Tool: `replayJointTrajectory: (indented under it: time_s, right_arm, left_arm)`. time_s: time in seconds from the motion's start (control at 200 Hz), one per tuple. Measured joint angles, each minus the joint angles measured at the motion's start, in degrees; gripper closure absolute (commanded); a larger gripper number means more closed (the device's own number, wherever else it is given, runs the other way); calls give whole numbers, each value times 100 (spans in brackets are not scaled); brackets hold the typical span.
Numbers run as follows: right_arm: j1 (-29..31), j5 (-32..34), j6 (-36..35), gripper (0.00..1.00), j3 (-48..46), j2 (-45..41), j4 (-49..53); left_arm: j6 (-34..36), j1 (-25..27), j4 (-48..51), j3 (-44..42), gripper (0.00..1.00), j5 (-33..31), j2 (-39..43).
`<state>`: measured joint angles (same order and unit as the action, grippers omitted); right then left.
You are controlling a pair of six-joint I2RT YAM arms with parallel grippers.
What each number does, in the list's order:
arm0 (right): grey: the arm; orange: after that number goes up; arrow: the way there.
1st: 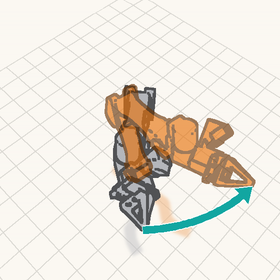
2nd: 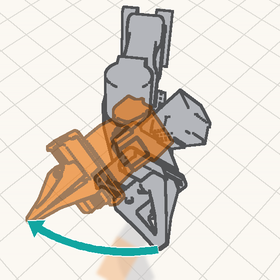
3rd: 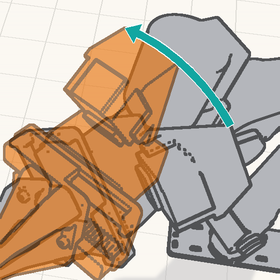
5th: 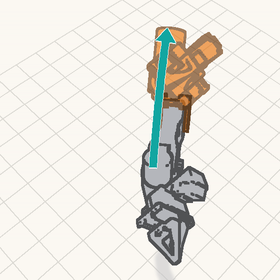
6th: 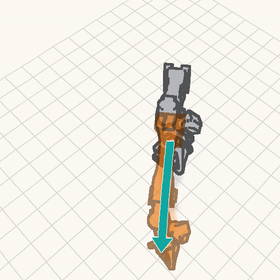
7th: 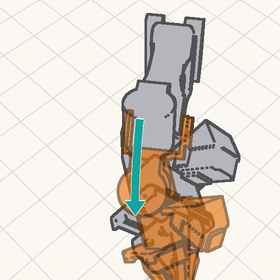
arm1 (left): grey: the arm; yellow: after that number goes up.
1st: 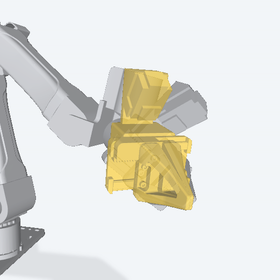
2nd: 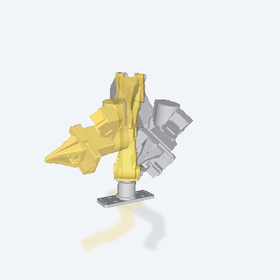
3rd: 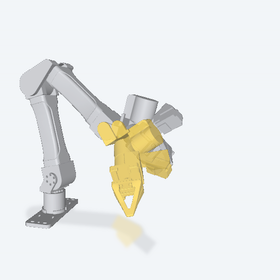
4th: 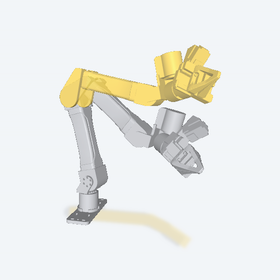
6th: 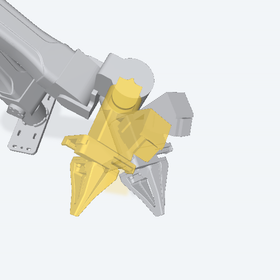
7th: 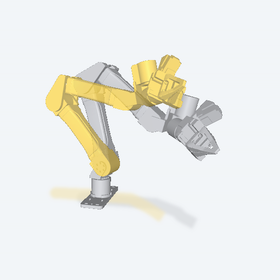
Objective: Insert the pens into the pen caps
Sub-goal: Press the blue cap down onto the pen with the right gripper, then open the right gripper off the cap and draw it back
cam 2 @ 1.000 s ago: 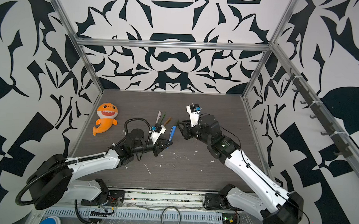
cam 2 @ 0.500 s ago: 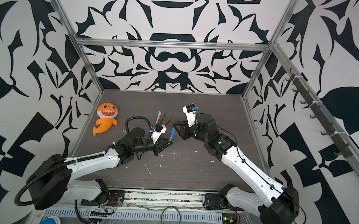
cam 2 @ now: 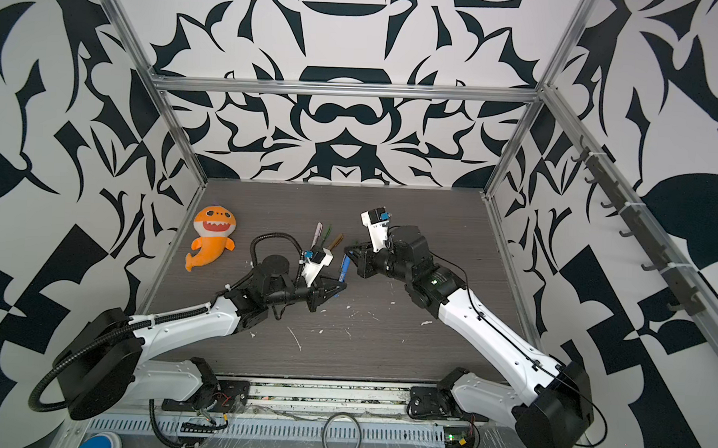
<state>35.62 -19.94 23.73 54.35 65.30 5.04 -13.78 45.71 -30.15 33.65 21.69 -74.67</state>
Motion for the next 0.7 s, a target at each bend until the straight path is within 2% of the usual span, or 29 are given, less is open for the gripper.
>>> replayJointTrajectory:
  time_s: [0.34,0.7]
  right_arm:
    - [-13,-33,-15,98,-319,-129,-765]
    - [94,374,-20,100,-581,-122,-1635]
  left_arm:
    - [-210,26,79,101,97,-260,197]
    - [-153,-184,750,710,98,-52,142]
